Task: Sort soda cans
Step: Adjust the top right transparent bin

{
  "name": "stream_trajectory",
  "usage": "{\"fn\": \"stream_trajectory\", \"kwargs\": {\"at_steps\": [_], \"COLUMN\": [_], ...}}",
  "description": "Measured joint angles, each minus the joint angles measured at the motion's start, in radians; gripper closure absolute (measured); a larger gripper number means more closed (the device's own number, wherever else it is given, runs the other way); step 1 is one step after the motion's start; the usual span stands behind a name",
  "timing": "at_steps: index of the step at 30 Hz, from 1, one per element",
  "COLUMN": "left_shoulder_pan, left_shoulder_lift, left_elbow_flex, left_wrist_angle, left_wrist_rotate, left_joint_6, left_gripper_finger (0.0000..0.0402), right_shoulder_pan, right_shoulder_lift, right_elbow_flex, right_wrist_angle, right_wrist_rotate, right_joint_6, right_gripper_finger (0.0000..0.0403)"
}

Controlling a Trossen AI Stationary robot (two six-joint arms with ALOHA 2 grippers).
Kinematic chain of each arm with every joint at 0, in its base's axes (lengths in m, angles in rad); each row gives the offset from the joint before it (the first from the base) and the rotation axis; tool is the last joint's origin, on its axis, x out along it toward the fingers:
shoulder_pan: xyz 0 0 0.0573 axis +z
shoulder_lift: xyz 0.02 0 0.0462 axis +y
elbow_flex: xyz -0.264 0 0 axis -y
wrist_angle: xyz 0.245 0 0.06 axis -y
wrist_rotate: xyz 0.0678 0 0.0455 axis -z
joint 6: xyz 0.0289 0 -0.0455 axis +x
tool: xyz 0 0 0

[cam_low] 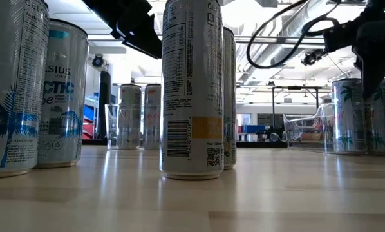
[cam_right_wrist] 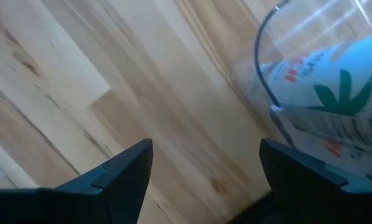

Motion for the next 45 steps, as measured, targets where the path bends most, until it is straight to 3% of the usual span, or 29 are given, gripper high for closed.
{"fn": "stream_trajectory", "kwargs": {"at_steps": [18,45], "left_shoulder_pan": [0.0,0.0], "left_shoulder_lift": [0.0,0.0], "left_elbow_flex": [0.0,0.0], "left_wrist_angle": [0.0,-0.001], "left_wrist_rotate": [0.0,0.005], "left_joint_6": [-0.001,0.0], "left_gripper_finger": [0.0078,0.0078], "right_shoulder_pan": [0.0,-0.044], "right_shoulder_lift": [0.009,0.243], "right_elbow_flex": [0.0,0.0], "right_wrist_angle": [-0.063,0.055], "right_wrist_rotate": [0.053,0.074], "right_joint_6": [-0.006,-0.122], "right_gripper_finger": [0.0111,0.0111]}}
